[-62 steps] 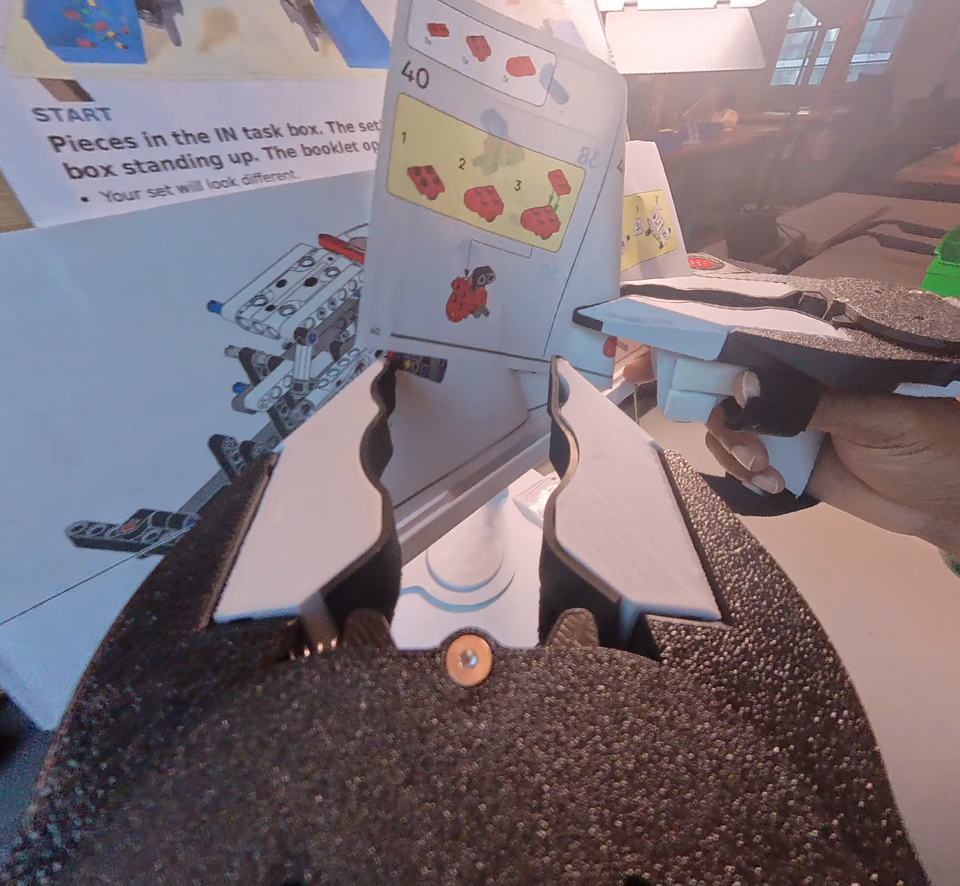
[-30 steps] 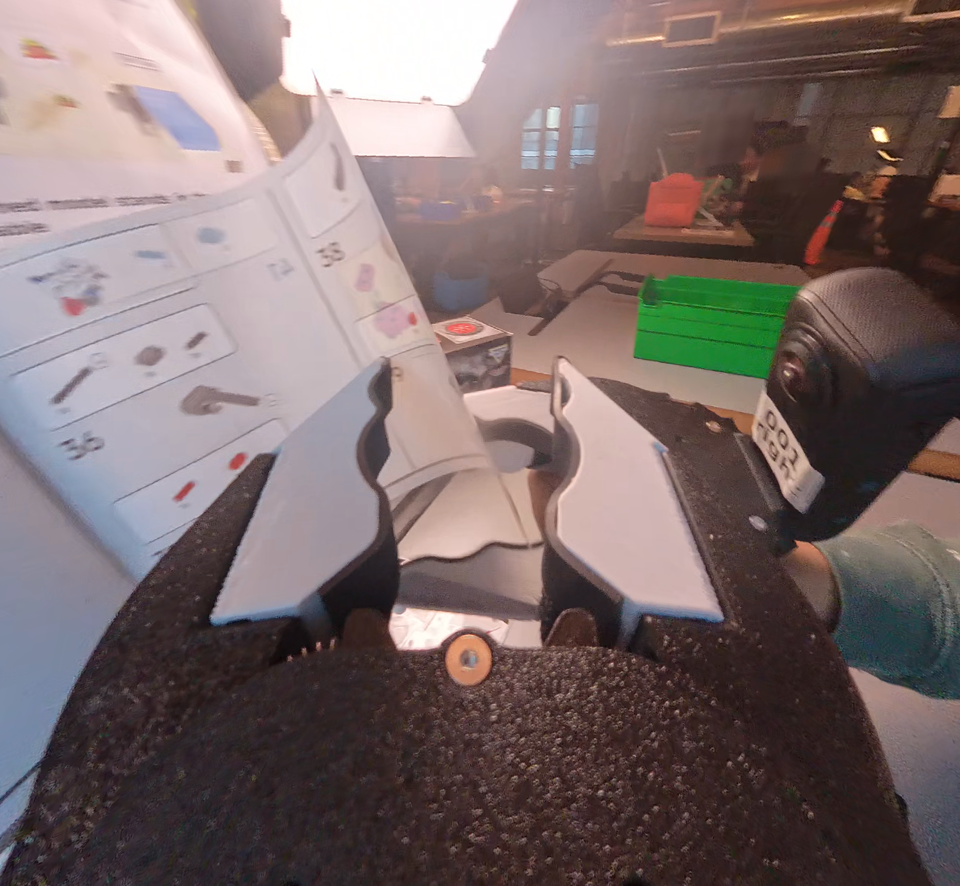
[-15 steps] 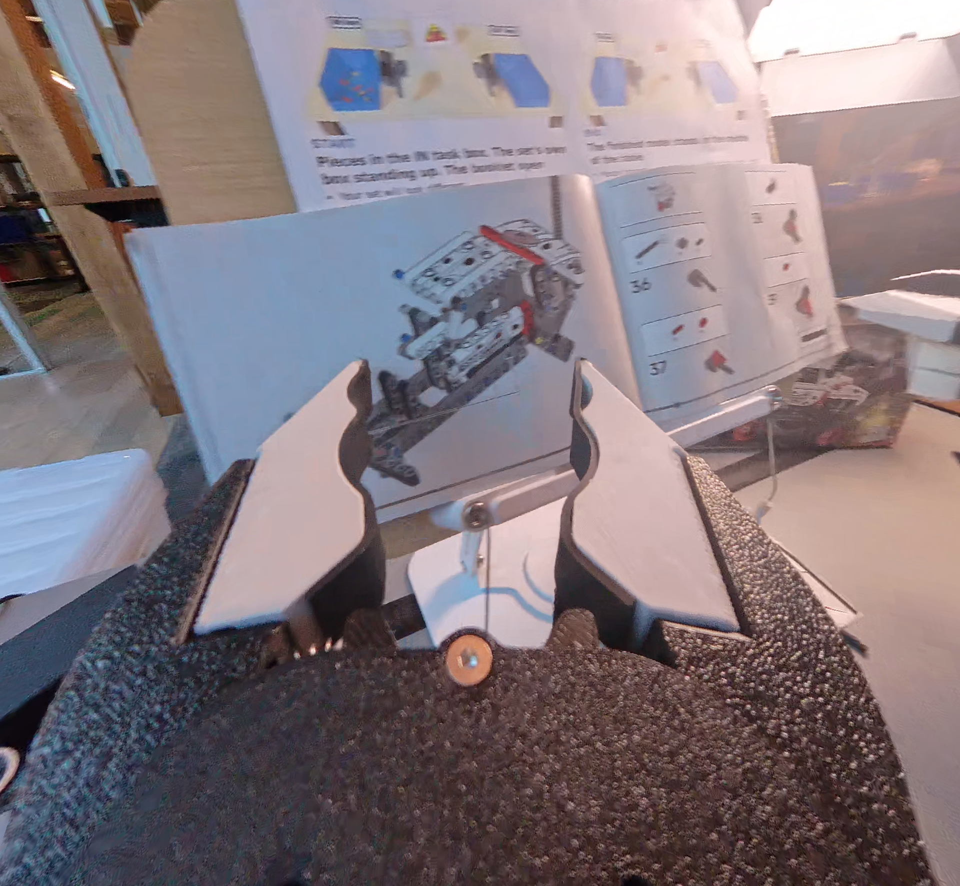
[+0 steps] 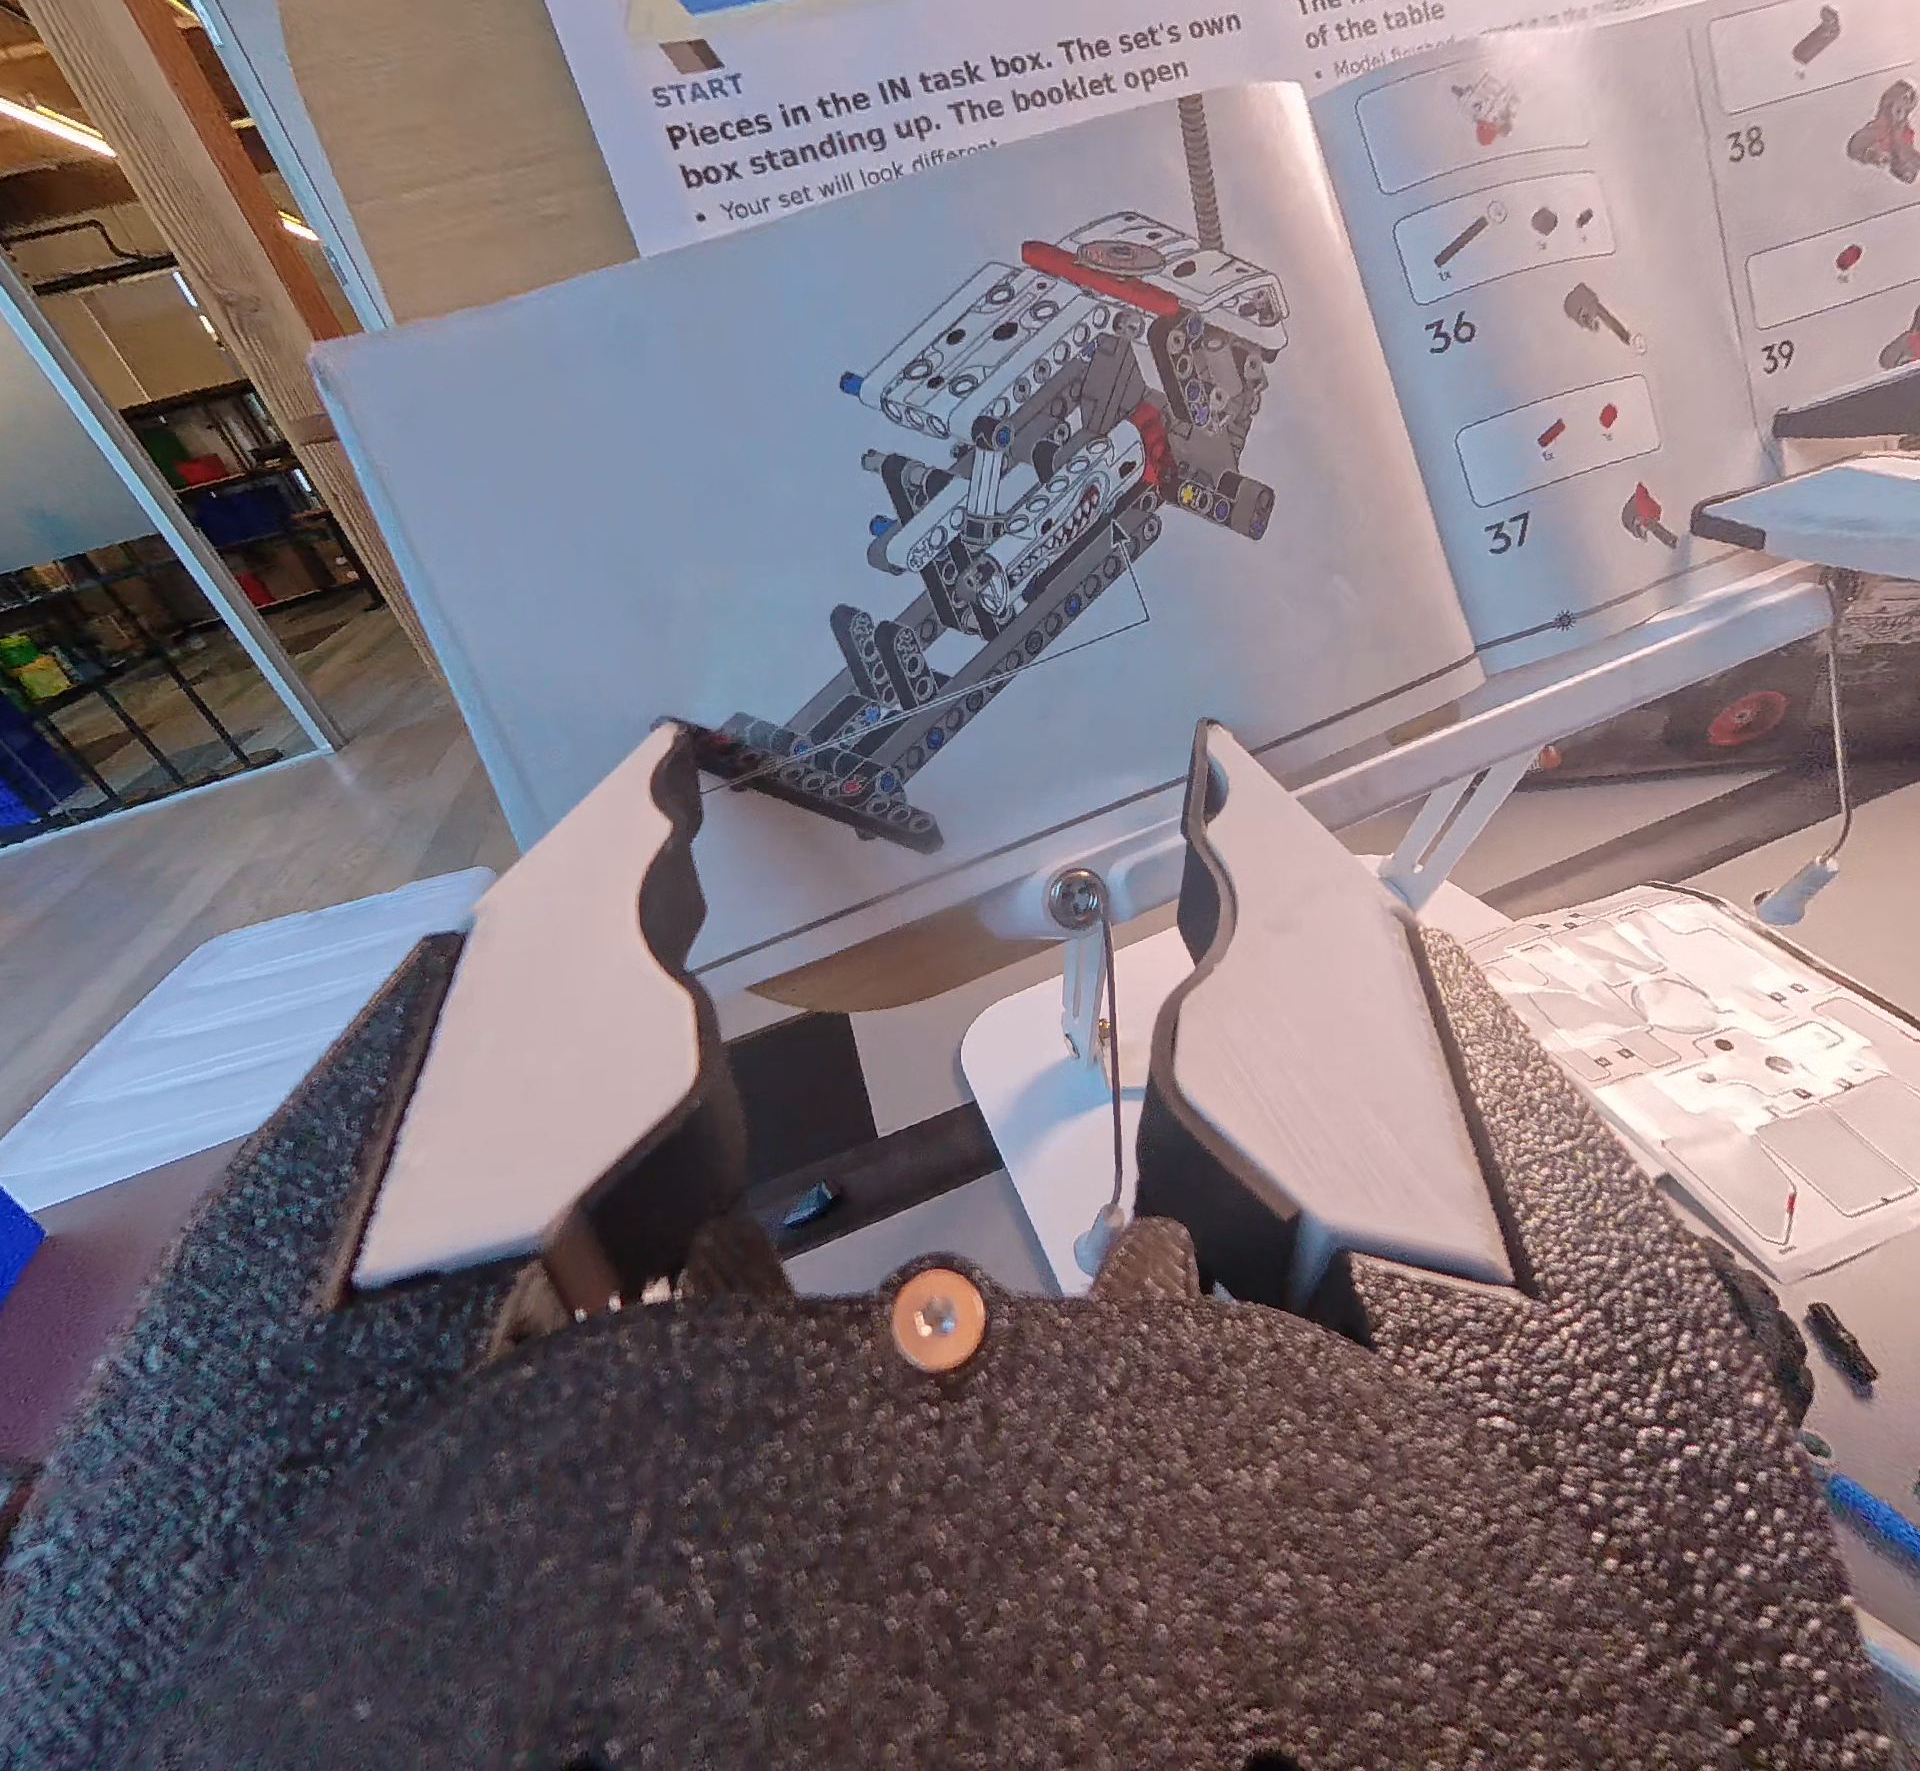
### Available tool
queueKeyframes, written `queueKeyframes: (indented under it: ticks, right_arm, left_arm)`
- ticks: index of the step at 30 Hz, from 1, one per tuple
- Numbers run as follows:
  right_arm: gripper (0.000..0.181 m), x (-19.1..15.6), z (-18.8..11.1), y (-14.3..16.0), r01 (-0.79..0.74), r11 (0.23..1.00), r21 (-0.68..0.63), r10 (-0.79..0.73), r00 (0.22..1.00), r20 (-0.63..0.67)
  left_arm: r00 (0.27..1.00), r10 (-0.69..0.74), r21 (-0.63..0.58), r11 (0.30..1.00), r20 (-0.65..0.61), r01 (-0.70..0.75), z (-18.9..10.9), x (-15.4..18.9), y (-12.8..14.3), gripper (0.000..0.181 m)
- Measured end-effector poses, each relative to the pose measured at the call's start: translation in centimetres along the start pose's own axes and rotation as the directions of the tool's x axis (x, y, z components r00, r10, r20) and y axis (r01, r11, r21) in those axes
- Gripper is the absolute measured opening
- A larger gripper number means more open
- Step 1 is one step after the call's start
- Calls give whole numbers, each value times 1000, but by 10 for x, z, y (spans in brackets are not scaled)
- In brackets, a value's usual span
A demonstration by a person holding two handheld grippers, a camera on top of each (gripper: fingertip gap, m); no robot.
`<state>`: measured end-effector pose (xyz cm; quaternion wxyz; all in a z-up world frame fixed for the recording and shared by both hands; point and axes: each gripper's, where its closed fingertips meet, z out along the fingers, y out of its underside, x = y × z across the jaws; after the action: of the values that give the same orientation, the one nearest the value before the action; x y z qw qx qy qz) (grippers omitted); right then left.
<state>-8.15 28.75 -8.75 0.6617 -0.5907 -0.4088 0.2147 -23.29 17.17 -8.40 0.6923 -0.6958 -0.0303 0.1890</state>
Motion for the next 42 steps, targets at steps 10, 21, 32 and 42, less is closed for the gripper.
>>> queueKeyframes:
  ticks: [10, 21, 32, 42]
  right_arm:
    - [41, -5, -1, 0, 17, 1000, 20, -16, 1000, -19]
    - [40, 20, -122, 17, 26, 999, -24, -20, 980, 197]
    - [61, 96, -278, 207, 317, 711, -628, -15, 900, 436]
    - [35, -15, -260, 89, 408, 913, -28, -346, 808, 477]
  left_arm:
    - [998, 36, -4, 999, 46, -36, 1, -12, 6, 83]
    - [998, -23, 67, 997, -58, 27, -33, -21, -33, 70]
    - [928, -18, 62, 997, -373, 44, -144, 23, -57, 72]
    - [690, -135, -98, 991, -711, 93, -254, 135, -19, 71]
